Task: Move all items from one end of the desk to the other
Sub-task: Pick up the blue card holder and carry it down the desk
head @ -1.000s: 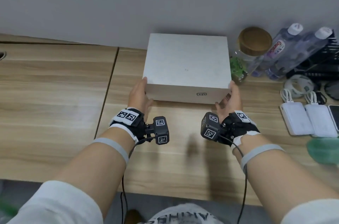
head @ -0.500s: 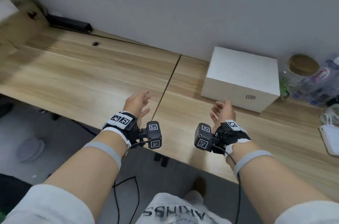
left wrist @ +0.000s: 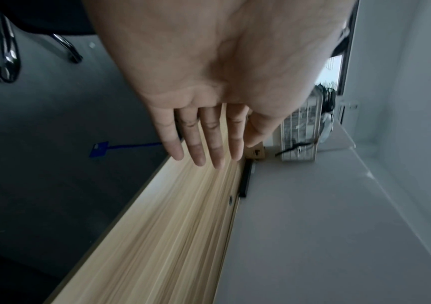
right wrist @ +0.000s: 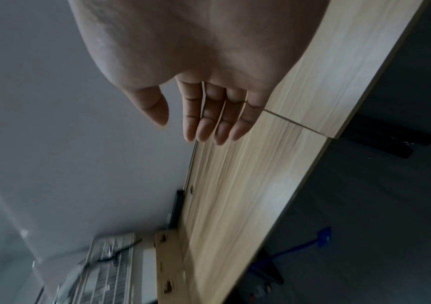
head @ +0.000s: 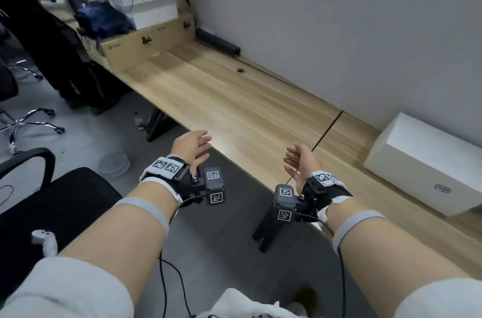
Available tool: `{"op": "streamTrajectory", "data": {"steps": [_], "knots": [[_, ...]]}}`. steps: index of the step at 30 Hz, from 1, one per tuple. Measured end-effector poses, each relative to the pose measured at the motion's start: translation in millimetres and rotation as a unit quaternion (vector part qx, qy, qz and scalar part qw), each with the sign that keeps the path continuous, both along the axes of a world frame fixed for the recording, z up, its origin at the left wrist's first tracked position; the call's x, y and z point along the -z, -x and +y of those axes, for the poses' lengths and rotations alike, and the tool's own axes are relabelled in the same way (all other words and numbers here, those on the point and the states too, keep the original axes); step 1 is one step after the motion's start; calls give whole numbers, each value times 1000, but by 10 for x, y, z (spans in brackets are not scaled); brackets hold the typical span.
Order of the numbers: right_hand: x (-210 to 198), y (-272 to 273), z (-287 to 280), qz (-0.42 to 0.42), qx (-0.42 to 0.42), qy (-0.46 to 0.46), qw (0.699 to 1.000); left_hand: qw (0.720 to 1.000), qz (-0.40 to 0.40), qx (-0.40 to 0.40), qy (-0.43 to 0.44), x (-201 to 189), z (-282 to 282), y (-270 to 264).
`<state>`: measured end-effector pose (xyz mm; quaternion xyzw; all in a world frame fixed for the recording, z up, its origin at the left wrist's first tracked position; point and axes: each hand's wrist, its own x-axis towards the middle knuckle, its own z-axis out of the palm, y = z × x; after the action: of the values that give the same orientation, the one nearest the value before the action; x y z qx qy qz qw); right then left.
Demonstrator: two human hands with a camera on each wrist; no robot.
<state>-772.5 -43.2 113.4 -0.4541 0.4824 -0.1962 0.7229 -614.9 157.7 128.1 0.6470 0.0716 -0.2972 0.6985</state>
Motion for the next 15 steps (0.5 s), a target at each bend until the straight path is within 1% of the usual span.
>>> {"op": "streamTrajectory", "data": {"steps": [4, 8, 11, 15], "knots": [[-33, -167, 182, 17, -88, -2, 996, 998, 21, -55, -5, 24, 272, -3], [-22, -307, 182, 28, -154, -8, 988, 991, 45, -119, -46, 143, 448, 54], [-27, -445, 115, 29, -203, -12, 979, 981, 65, -172, -65, 207, 510, 116], [5, -609, 18, 31, -261, -29, 964, 973, 61, -210, -69, 214, 459, 181]]}}
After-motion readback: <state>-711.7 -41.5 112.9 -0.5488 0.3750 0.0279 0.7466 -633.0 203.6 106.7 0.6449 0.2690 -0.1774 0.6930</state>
